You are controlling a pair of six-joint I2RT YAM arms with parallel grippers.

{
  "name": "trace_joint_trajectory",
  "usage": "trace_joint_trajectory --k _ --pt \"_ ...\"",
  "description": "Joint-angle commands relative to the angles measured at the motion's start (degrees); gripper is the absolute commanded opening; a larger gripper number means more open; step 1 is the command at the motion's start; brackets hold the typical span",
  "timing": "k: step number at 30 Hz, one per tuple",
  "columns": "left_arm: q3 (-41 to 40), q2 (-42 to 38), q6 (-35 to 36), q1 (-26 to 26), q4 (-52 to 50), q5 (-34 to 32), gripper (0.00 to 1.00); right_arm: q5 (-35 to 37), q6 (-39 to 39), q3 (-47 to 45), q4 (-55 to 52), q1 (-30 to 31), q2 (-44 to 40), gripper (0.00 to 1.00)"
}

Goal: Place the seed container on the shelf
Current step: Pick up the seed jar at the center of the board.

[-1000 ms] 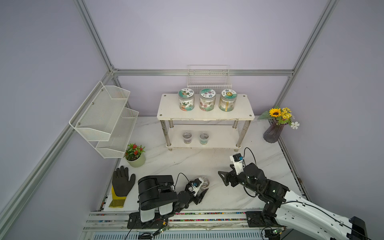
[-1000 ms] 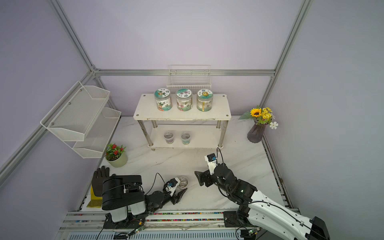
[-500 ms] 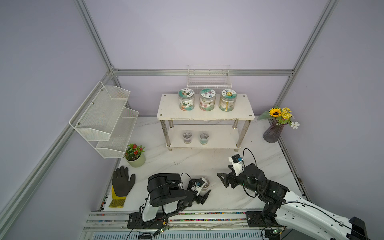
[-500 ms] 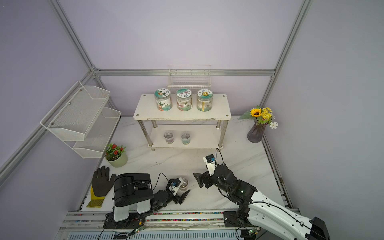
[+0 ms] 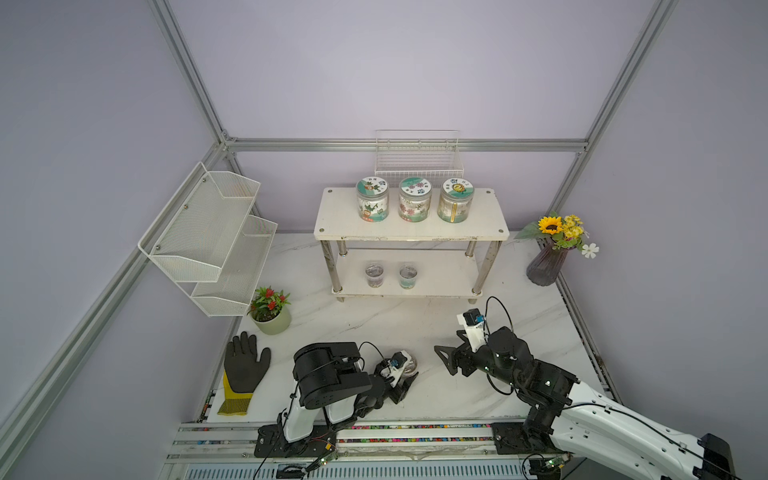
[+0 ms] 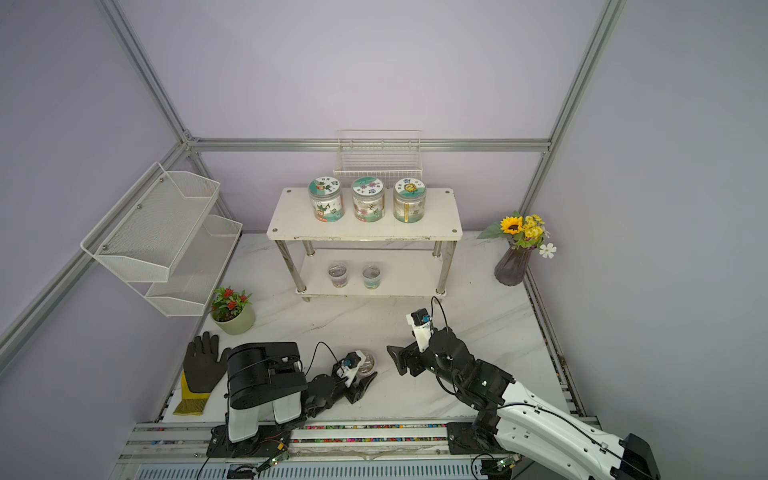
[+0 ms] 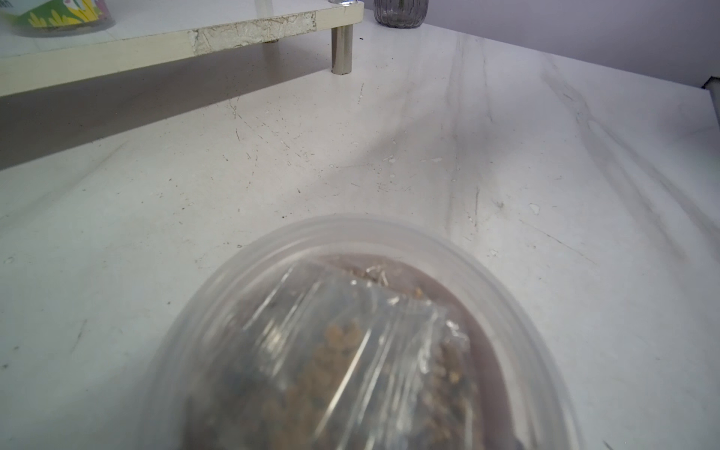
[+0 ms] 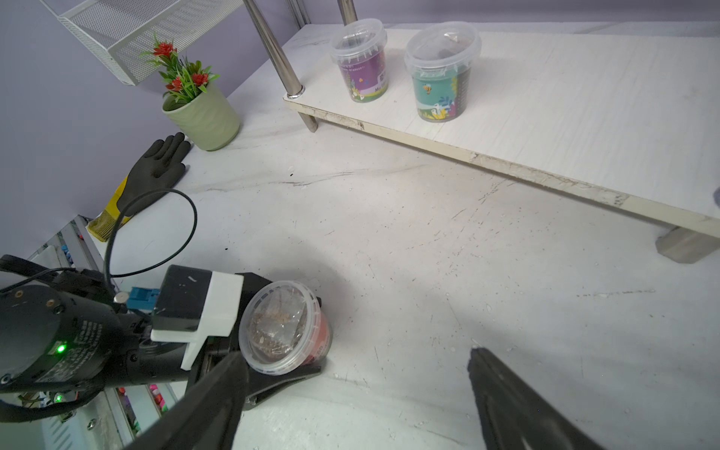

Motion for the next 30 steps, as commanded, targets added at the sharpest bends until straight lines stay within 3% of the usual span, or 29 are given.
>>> trace_joint_trajectory --k 1,10,19,25,30 --pt "-0.8 -0.5 -0.6 0.2 1.6 2.4 0.56 -0.5 -1.3 -0.5 1.1 0.3 -1.1 0.92" --pt "-4.1 -11.7 -0.6 0.2 -2.7 5.2 0.55 -7.9 -6.6 -3.0 5.3 0.4 -4.3 0.91" --pt "2.2 -41.6 2.8 0.1 -46.4 14.0 0.56 -21.3 -16.6 -2.9 7.1 0.7 -3.5 0.93" --pt "2.8 -55.0 4.3 0.2 -61.4 12.4 0.57 -29.0 -21.3 -1.7 7.0 1.1 -3.1 0.94" --pt "2.4 -58.7 4.5 0.2 -65.0 12.4 0.57 -31.5 -23.0 -0.6 7.0 1.3 -2.5 0.96"
